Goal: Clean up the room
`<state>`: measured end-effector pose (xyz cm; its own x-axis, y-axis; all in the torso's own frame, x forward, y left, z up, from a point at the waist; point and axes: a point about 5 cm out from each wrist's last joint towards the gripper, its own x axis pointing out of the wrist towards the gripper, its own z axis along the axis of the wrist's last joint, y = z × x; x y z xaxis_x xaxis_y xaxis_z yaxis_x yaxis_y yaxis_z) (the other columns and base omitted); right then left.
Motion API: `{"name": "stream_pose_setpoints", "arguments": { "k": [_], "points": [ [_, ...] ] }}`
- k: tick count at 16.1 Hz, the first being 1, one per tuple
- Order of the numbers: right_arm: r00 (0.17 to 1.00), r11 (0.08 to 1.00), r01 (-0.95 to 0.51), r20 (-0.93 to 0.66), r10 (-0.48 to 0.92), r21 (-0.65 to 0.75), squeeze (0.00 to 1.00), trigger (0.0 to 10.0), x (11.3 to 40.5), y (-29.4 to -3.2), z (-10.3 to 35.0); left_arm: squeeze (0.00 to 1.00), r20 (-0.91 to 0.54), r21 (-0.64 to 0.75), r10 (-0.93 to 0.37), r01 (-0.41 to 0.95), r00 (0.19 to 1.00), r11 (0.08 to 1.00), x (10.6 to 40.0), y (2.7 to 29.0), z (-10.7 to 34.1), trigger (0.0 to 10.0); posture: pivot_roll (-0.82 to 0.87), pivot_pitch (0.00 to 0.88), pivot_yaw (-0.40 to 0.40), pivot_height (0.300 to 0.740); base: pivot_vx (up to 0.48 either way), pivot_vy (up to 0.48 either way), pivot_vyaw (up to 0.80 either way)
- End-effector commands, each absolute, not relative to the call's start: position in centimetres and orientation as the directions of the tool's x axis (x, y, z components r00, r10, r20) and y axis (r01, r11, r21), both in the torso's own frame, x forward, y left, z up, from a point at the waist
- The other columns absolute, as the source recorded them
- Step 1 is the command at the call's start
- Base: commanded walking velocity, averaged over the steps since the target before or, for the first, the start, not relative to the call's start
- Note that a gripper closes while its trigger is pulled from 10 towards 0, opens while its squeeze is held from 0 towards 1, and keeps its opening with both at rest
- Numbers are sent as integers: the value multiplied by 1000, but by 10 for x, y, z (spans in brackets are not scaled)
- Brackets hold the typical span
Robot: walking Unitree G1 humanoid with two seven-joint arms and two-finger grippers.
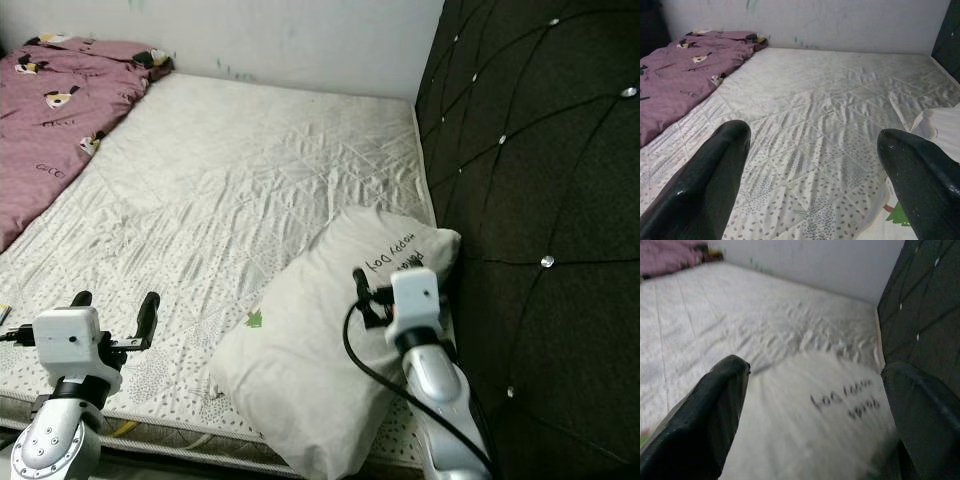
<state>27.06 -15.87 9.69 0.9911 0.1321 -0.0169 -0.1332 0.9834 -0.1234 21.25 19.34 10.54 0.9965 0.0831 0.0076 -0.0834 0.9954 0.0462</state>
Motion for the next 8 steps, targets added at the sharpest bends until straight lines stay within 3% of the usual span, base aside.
{"name": "stream_pose_setpoints", "arguments": {
  "k": [1, 2, 8],
  "points": [
    [992, 985, -125, -18, 124, -119, 0, 10000, 268, -163, 100, 0, 8, 53, 82, -82, 997, 995, 210, 193, 108, 10000, 28, 139, -47, 740, 0, 0, 0],
    [992, 987, -123, -31, 120, -108, 0, 10000, 266, -163, 99, 0, 4, 51, 81, -81, 997, 995, 209, 193, 108, 10000, 25, 142, -45, 740, 0, 0, 0],
    [992, 990, -112, -71, 106, -86, 0, 10000, 261, -163, 99, 0, -17, 50, 57, -56, 998, 997, 209, 190, 106, 10000, 23, 143, -37, 740, 0, 0, -800]
  ]
}}
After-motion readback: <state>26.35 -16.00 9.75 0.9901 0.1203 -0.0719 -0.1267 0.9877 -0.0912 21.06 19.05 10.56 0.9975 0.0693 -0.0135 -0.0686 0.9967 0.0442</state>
